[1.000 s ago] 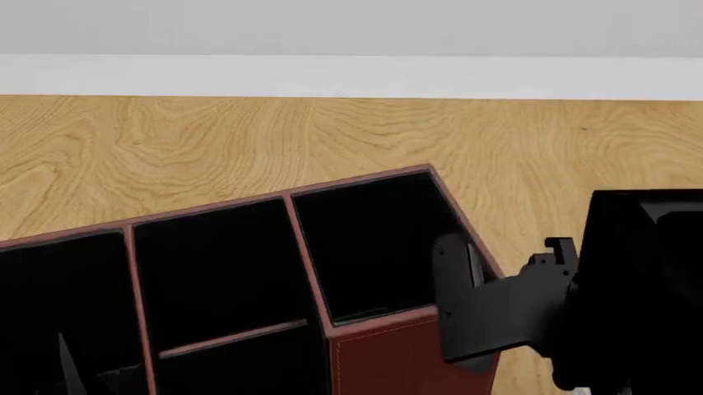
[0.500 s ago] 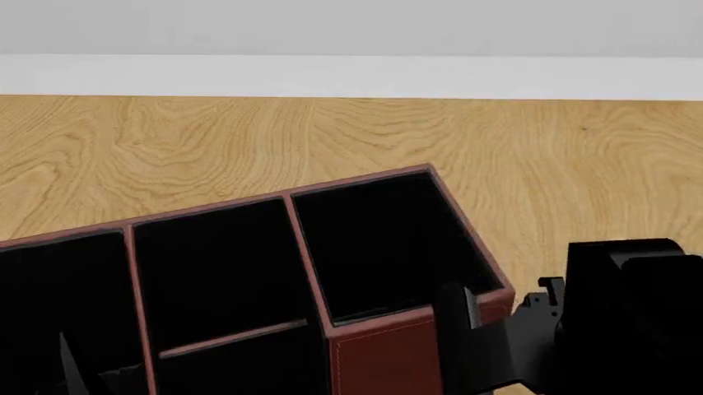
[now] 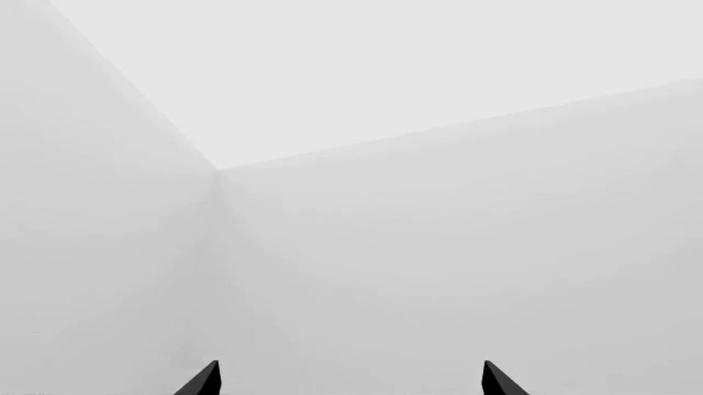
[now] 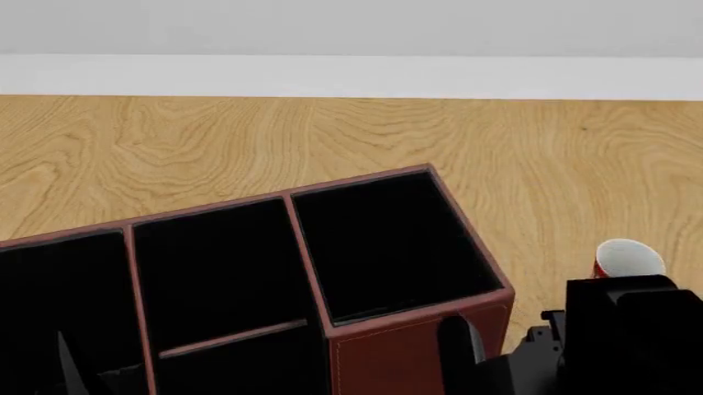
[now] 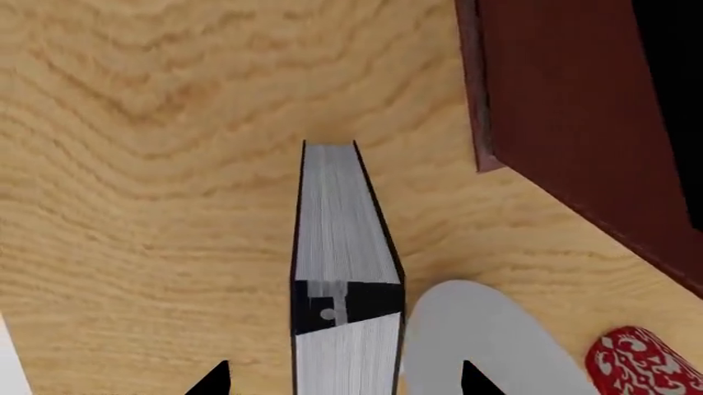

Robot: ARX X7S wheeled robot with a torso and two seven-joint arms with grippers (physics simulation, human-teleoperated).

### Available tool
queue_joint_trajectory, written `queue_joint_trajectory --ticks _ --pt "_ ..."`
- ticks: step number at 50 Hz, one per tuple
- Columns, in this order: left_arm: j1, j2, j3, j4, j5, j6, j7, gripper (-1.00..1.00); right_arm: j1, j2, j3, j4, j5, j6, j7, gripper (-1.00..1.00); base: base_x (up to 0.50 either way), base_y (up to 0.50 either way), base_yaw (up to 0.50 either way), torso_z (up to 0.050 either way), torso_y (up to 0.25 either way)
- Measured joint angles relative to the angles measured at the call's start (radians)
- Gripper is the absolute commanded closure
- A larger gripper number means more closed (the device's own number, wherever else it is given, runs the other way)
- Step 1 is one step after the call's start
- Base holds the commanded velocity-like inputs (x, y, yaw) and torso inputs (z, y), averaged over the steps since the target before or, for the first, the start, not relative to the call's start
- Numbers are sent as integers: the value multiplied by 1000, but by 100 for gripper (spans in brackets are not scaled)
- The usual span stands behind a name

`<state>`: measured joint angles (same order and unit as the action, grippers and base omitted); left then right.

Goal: Pick up the book and place it in the right compartment of the caddy.

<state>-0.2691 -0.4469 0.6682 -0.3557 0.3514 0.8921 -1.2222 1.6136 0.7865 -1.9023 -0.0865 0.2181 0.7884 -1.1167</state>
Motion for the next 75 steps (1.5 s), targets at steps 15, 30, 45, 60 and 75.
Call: queue_joint_trajectory --ticks 15,30,45,60,75 --pt "0 -1 2 3 1 -6 -4 -100 -35 10 -13 16 -4 -3 24 -100 0 0 0 0 0" --pt "1 -3 2 7 5 -14 -8 -100 -55 4 -14 45 2 -7 40 100 0 0 0 0 0" --pt "-1 -4 5 6 8 -11 -13 -100 -45 16 -3 15 16 5 37 100 0 0 0 0 0" --pt "-5 -5 10 1 7 -1 -16 -100 25 51 39 -80 43 32 19 100 0 0 0 0 0" --pt "-9 -6 16 -3 6 8 -21 -100 107 122 113 -230 99 83 15 100 0 0 0 0 1"
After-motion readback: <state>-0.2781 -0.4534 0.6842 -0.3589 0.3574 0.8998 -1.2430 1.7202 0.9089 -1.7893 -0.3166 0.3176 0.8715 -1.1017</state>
